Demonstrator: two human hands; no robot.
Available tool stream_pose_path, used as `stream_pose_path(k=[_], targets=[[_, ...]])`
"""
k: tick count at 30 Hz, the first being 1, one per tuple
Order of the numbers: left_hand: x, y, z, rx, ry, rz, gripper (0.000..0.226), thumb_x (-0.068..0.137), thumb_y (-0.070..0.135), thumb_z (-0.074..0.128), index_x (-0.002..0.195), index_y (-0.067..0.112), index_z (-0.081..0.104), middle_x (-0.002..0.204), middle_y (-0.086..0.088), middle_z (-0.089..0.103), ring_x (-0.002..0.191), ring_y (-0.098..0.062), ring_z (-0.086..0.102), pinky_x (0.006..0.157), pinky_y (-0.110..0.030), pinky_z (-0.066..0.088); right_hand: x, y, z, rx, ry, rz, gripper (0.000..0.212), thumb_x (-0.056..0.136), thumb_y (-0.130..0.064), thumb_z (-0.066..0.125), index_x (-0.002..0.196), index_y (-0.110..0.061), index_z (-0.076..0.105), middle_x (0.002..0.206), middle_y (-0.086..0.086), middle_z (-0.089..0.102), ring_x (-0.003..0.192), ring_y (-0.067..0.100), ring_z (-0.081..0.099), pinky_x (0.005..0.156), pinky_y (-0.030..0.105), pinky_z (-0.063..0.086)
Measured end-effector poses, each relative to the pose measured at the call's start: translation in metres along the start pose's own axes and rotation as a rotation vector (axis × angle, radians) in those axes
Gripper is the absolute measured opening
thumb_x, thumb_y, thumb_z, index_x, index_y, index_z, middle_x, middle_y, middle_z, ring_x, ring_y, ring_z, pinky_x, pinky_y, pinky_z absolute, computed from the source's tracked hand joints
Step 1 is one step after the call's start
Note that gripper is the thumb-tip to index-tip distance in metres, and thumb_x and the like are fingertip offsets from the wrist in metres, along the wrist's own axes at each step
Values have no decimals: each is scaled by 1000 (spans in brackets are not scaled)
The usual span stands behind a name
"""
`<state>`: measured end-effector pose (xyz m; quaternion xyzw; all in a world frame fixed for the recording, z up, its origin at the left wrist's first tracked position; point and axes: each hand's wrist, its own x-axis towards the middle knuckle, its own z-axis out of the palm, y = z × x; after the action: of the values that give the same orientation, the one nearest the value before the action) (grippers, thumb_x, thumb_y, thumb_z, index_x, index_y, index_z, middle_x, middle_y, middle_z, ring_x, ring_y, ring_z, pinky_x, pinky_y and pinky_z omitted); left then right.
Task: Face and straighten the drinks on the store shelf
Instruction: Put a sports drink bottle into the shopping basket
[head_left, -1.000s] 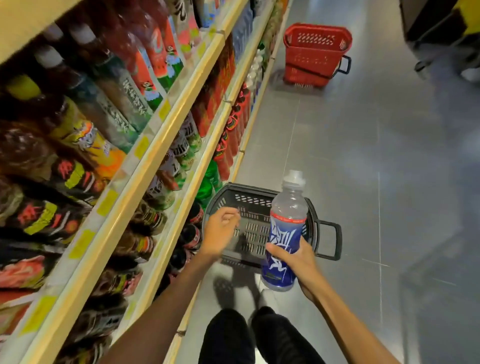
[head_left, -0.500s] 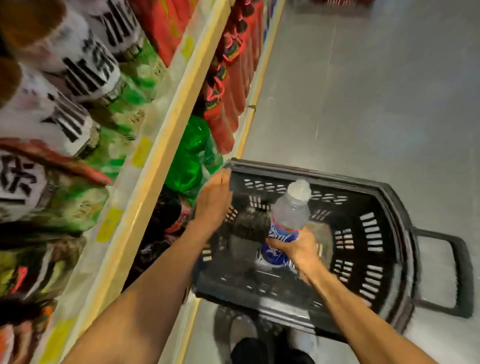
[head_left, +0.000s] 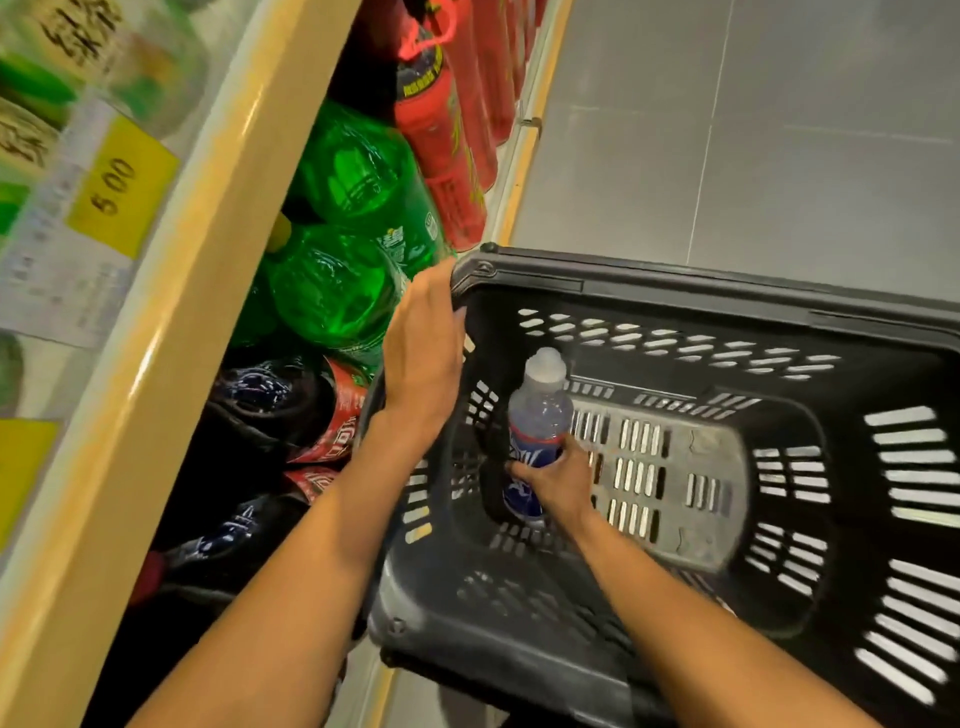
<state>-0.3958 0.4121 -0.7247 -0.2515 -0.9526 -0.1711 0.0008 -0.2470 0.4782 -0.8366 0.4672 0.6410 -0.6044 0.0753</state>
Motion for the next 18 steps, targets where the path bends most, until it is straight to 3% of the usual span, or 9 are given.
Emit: stream_pose_path(k=[4,9,14,18], targets=[[-1,-3,-5,-79,-4,6,45,96,10,54,138,2,42,134,-16,51,124,-30,48,102,-36,39,8,11,18,-42,-29,117,58,68,0,81,121,-2,56,116,10,63,96,13,54,86,20,40],[-2,-8,-8,-53,-34,24,47,95,7,54,140,0,40,135,-18,50,126,-30,48,103,-37,40,10,24,28,-92,-83,217,50,78,-3,74,124,0,54,118,16,63,107,28,61,92,32,48],[-6,1,-24,2,-101,30,49,91,-4,54,139,-1,42,133,-18,53,123,-30,51,101,-36,42,-7,0,15,-128,-244,268,52,87,-10,67,135,-2,48,130,13,59,117,28,57,105,38,41],[-15,17,-62,-86,-192,-119,41,95,2,49,135,3,46,131,-15,54,120,-30,51,98,-37,40,-56,-37,-18,-122,-276,279,46,90,-9,62,134,-2,48,130,15,58,115,30,57,102,40,44]])
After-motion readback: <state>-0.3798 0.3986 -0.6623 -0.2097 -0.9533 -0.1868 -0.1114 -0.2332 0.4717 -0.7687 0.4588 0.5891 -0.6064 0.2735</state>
